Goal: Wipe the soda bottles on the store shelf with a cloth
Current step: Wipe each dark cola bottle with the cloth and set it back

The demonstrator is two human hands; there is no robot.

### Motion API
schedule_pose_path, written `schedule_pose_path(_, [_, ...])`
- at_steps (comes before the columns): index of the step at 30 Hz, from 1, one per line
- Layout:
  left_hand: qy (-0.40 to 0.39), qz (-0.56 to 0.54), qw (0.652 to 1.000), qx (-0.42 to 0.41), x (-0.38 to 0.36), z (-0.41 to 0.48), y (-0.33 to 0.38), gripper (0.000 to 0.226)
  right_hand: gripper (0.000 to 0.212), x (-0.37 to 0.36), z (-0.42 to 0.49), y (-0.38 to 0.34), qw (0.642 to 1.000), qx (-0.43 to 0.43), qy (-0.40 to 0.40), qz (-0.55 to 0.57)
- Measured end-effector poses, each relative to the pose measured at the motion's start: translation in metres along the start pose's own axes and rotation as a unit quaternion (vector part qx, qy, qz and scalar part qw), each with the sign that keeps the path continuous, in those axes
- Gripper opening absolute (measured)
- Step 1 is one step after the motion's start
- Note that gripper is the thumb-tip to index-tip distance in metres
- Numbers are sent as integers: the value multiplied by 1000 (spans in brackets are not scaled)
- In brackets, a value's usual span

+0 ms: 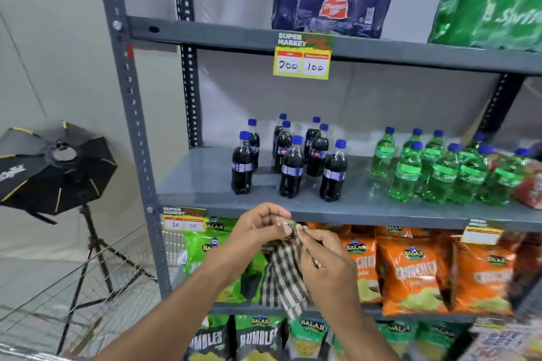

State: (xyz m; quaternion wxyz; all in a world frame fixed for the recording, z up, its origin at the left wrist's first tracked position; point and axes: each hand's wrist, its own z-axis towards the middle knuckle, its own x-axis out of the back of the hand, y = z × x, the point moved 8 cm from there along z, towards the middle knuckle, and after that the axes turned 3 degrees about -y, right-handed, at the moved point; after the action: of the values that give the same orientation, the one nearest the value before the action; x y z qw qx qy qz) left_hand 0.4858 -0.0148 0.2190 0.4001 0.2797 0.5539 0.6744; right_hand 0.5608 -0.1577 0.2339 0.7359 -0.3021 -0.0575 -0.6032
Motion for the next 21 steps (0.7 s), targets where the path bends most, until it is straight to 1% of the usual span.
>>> schedule_pose_path(2, [36,23,999,-16,3,24,5,25,46,11,8,16,1000,15,-5,4])
schedule_pose_path(4, [97,57,993,-36,17,51,11,21,47,24,18,28,1000,29,3,3])
schedule_pose_path(7, [188,91,975,-78,34,94,27,11,47,44,31,48,999,52,9,5])
schedule_pose_path(9, [236,106,961,-94,44,118,36,14,45,53,37,59,998,63,12,12])
schedule_pose_path(10, [246,116,958,-95,47,129,40,17,43,57,39,64,997,69,14,17])
schedule_pose_path(12, [237,136,958,-83,47,148,43,22,36,60,47,68,996,90,24,17])
schedule_pose_path(14, [202,157,965,-55,40,165,39,31,30,59,54,70,994,109,30,12])
schedule_pose_path(17, [158,167,973,-12,30,177,27,43,32,46,67,73,993,119,19,7])
schedule_pose_path(19, [136,156,978,-1,25,181,22,42,37,34,73,74,992,123,-1,-8])
schedule_pose_path(21, [120,158,980,-4,23,185,21,35,40,22,79,72,992,122,-20,-20])
